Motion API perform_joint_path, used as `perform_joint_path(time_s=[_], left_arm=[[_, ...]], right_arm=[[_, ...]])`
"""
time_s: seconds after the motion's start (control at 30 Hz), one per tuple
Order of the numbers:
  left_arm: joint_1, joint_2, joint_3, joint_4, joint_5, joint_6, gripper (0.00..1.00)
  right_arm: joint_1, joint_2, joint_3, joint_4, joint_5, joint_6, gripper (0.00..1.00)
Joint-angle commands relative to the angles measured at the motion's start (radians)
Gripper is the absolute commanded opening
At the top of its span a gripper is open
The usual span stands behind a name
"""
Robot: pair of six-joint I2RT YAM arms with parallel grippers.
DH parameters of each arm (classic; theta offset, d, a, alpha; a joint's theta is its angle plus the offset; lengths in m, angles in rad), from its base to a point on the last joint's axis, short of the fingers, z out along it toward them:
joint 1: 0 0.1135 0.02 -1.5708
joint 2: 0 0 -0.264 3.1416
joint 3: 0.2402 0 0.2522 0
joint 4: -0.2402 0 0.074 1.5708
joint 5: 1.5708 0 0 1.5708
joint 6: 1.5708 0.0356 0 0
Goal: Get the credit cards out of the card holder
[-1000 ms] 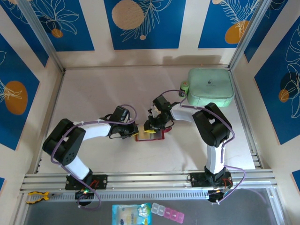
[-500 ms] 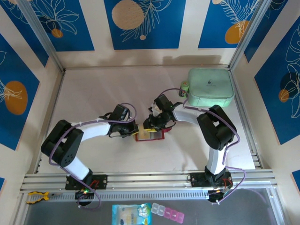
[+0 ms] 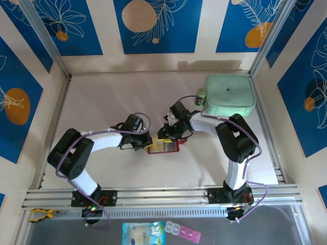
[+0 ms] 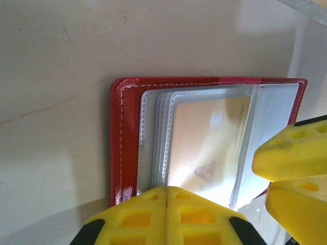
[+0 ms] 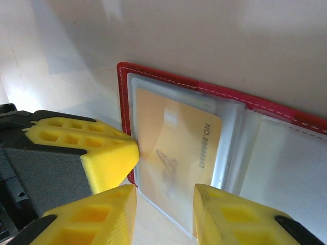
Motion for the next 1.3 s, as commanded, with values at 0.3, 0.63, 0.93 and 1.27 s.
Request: perform_joint_path(time_s=[0.3, 0.63, 0.93, 1.27], left_arm=[[-0.007, 0.03, 0.001, -0.058, -0.039, 0.025, 0.04], [-0.007, 0.027, 0.0, -0.058, -0.038, 0.023, 0.04], [-0.007, 0.023, -0.003, -0.062, -0.041, 0.023, 0.04], [-0.006, 0.015, -0.002, -0.068, -0.042, 0.024, 0.04]], right_arm=[[0.006, 0.047, -0.01, 0.0, -0.059, -0.012, 0.31], [0.016, 0.055, 0.001, -0.014, -0.071, -0.029, 0.28], [0.025, 0.046, 0.022, -0.109, 0.077, -0.05, 0.28], [0.023, 0.027, 0.023, -0.127, 0.118, -0.063, 0.29]])
